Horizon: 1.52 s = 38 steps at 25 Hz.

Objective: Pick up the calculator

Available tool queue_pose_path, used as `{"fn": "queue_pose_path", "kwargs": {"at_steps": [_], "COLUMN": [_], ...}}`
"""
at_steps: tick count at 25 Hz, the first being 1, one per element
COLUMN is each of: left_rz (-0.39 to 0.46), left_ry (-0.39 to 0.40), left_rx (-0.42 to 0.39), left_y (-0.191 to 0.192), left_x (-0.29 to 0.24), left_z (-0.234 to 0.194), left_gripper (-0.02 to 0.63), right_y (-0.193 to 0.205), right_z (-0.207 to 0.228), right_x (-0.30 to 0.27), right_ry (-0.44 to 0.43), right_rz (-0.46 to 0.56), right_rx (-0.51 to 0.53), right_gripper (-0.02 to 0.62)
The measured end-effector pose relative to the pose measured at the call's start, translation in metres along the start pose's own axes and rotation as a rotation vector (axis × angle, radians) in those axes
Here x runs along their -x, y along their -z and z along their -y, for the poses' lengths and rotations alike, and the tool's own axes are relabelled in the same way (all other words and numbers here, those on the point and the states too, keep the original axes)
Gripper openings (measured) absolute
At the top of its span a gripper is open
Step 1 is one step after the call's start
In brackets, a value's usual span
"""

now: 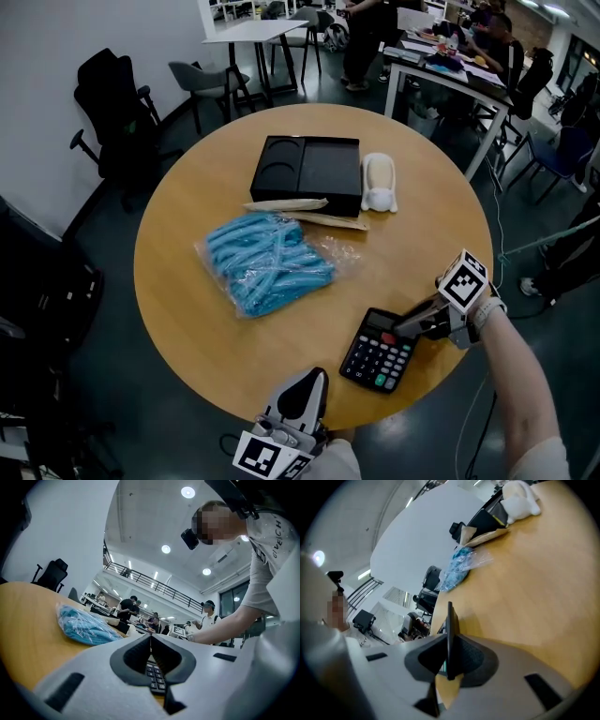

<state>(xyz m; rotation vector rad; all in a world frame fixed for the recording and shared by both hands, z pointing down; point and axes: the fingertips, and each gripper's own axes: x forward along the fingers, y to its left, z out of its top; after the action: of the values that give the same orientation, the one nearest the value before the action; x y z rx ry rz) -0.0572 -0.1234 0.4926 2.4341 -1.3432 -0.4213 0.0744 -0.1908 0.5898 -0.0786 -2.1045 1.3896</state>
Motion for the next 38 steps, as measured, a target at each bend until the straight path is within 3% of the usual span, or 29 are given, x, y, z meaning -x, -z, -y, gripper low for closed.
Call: {"fn": "queue_pose_path", "kwargs": {"at_steps": [4,8,11,17,23,27,33,38], "left_rz": [0.004,-0.021,-0.037,-0.049,-0.01,0.015,0.04,0.032], "left_ry": [-0.017,-0.011,0.001,0.006,0.065,0.092,0.122,0.139], "left_rx": [-0.023,0.003,-0.009,-0.025,-0.065,-0.07,-0.068,-0.094], "left_y": [-0.005,-0.012,-0.015,-0.029,-0.058,-0.077,-0.099,-0.103], "left_x": [0.008,0.007,0.006,0.005,-0.015,-0.018,-0.012,-0.007], "left_z": [-0.012,-0.007,-0.002,0.012,0.036,0.054,0.076,0.084], "left_gripper": [0.008,0.008,0.008,0.008,0.008,0.008,0.008,0.008], "right_y": [0.001,0.021,0.034,0.056,0.063,0.075,0.086,0.082], "right_z": [-0.006,-0.014,-0.04,-0.099,-0.137,-0.147,-0.164,-0.18], "right_x": [0.014,0.03,0.039,0.044,0.049,0.054,0.076,0.08], "right_ry": [-0.049,0.035,0.074,0.022,0.057,0.06,0.015,-0.034], "right_rz": [0.28,0.599,0.828,1.165,1.304,1.387,1.515,1.544], "right_rx": [-0.116,-0.226,-0.305,-0.449,-0.43,-0.506,-0.562,-0.548], "right_gripper": [0.058,0.058,0.058,0.058,0.058,0.058,0.058,0.058]}}
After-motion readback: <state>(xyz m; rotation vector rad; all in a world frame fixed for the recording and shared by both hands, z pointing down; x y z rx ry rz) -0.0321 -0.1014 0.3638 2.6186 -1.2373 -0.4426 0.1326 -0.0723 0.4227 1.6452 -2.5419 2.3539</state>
